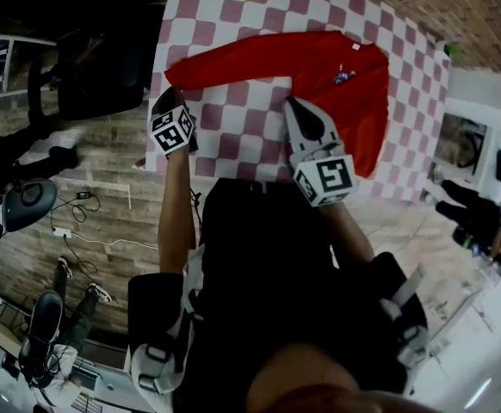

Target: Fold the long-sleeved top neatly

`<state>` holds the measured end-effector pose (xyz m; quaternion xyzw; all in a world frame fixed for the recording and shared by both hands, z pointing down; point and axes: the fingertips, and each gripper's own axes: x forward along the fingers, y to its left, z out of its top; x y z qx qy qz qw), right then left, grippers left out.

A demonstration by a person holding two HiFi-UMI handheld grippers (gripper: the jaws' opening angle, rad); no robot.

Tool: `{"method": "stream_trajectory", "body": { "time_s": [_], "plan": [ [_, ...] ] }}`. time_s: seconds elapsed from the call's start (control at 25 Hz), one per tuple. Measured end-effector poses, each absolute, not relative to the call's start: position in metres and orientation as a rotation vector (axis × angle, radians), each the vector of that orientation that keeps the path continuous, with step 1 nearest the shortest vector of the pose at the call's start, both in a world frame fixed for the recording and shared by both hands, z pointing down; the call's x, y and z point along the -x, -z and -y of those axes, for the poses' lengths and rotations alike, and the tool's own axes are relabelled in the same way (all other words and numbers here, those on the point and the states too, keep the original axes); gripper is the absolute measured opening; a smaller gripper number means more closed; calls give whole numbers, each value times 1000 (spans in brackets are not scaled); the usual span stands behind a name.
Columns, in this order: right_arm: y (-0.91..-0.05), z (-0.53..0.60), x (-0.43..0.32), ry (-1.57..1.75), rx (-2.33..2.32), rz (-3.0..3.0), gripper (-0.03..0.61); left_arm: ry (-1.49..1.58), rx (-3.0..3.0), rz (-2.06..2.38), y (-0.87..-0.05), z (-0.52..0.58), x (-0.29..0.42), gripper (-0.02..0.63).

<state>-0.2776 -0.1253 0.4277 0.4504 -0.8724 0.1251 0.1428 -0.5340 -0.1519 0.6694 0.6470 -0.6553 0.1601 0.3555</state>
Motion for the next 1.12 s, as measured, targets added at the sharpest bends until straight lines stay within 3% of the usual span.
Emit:
{"method": "stream_trajectory", "body": {
  "time_s": [0.56,1.12],
  "plan": [
    [-419,50,185,-369,-1606,2327,8,-401,-1959,1683,-595,181,498,14],
    [-405,19,86,-377,-1837,2242,8,-435,-2275,1611,-511,213,385,12]
  ]
}}
